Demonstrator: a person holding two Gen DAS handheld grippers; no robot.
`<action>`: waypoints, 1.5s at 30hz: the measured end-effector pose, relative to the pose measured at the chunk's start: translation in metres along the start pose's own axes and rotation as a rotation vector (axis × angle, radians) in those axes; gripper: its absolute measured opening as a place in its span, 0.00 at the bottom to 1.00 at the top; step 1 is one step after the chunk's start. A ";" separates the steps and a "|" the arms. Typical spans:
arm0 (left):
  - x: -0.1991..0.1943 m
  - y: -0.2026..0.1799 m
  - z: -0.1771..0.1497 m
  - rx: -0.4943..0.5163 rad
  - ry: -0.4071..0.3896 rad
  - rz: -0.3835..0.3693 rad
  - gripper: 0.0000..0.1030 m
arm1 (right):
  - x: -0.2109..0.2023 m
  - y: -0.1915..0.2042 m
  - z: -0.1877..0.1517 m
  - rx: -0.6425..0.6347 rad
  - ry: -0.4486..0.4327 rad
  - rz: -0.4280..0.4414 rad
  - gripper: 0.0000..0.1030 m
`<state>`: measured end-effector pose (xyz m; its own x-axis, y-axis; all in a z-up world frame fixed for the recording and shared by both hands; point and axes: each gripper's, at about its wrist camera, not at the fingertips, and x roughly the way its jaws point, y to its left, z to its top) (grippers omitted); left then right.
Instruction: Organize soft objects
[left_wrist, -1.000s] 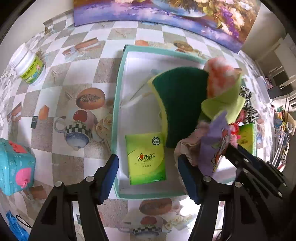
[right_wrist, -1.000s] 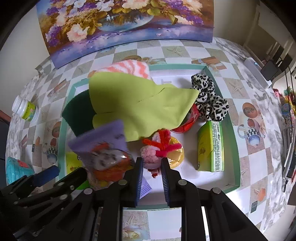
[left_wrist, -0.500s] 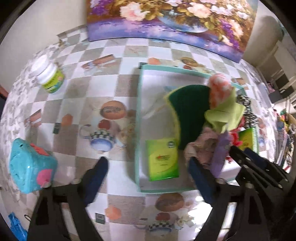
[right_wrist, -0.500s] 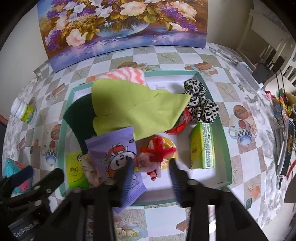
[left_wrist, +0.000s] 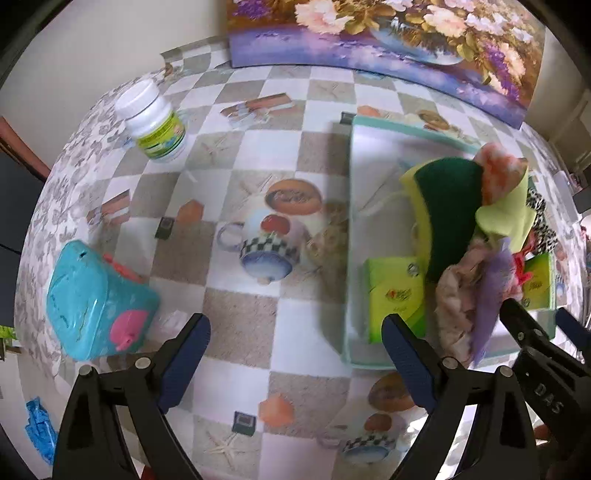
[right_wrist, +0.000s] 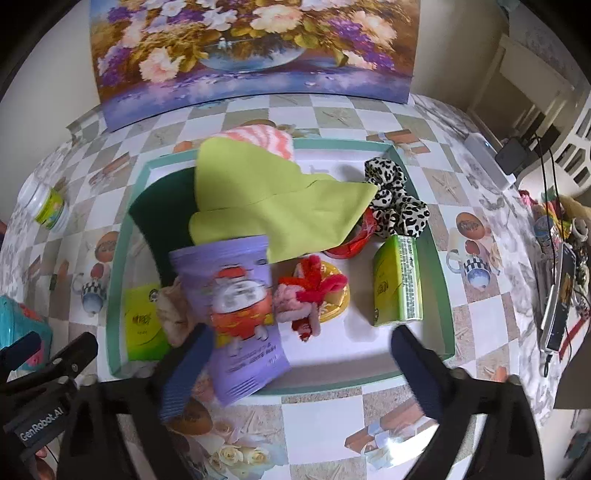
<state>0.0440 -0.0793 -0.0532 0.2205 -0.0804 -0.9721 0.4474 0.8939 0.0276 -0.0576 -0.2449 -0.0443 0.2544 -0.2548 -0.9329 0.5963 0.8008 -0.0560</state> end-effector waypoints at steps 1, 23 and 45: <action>0.001 0.001 -0.002 0.001 0.003 0.003 0.91 | -0.001 0.002 -0.001 -0.007 -0.004 -0.001 1.00; -0.012 0.025 -0.047 0.006 -0.007 0.062 0.91 | -0.027 0.013 -0.032 -0.059 -0.030 -0.009 1.00; -0.018 0.031 -0.053 -0.007 -0.022 0.065 0.91 | -0.035 0.018 -0.038 -0.069 -0.041 -0.009 1.00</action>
<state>0.0080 -0.0264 -0.0471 0.2685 -0.0314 -0.9628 0.4257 0.9005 0.0893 -0.0849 -0.2012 -0.0261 0.2807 -0.2828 -0.9172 0.5448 0.8337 -0.0903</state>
